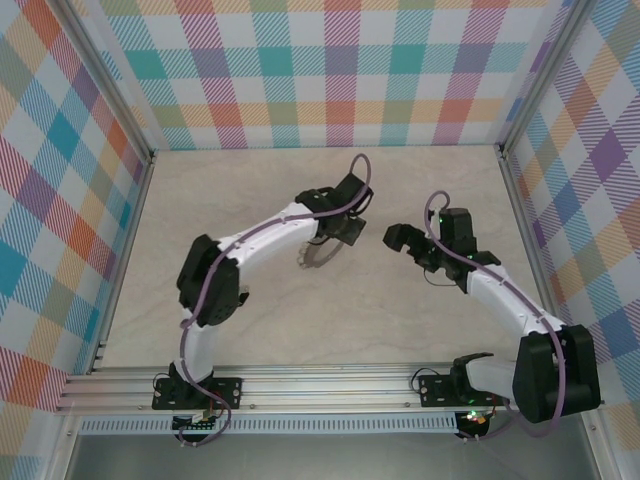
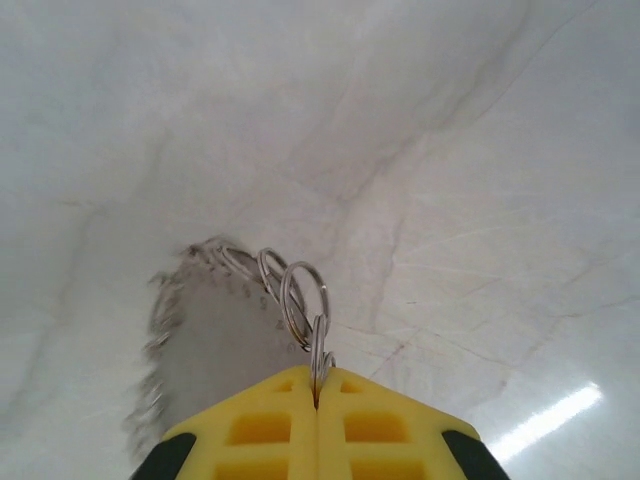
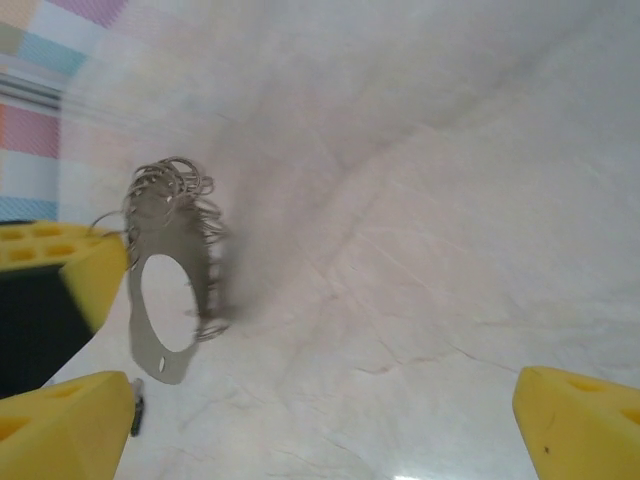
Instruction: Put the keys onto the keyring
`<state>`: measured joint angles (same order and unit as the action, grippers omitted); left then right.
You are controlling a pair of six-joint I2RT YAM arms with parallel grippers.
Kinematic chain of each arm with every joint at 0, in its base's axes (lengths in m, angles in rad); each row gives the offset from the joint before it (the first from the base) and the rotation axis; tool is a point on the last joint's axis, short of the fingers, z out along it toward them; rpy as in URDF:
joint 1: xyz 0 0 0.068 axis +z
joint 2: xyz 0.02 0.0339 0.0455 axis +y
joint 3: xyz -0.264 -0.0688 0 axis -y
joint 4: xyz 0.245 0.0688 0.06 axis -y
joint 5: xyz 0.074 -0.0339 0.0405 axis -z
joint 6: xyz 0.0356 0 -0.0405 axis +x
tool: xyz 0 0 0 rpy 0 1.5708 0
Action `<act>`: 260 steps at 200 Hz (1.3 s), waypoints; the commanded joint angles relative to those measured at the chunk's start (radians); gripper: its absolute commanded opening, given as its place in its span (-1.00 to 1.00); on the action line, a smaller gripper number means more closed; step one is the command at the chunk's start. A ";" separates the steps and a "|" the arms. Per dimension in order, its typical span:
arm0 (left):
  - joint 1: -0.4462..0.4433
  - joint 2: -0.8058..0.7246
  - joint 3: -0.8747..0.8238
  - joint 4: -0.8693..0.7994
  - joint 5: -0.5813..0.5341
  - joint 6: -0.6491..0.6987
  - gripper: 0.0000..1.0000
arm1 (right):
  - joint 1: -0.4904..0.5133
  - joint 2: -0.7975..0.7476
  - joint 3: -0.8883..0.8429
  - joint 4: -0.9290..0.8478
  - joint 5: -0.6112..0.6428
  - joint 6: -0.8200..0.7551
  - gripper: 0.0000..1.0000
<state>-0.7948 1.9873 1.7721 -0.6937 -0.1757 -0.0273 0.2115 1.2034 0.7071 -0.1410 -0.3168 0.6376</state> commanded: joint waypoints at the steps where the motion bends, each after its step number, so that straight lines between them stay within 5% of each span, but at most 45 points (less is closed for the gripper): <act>1: 0.041 -0.136 -0.050 0.071 0.120 0.090 -1.00 | 0.001 0.002 0.045 0.080 -0.060 0.015 0.94; 58: 0.187 -0.284 -0.145 0.269 0.590 0.092 -1.00 | -0.004 -0.009 0.102 0.357 -0.244 0.088 0.92; 110: 0.263 -0.335 -0.192 0.465 0.900 0.021 -1.00 | -0.003 -0.010 0.176 0.427 -0.353 0.195 0.40; 174: 0.285 -0.323 -0.177 0.548 1.047 -0.049 -1.00 | 0.039 0.013 0.203 0.506 -0.403 0.256 -0.16; 260: 0.287 -0.306 -0.166 0.599 1.116 -0.108 -1.00 | 0.098 0.034 0.211 0.522 -0.381 0.256 -0.41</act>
<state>-0.5201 1.7042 1.5864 -0.1535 0.8879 -0.1162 0.3004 1.2251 0.8852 0.3225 -0.6930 0.8837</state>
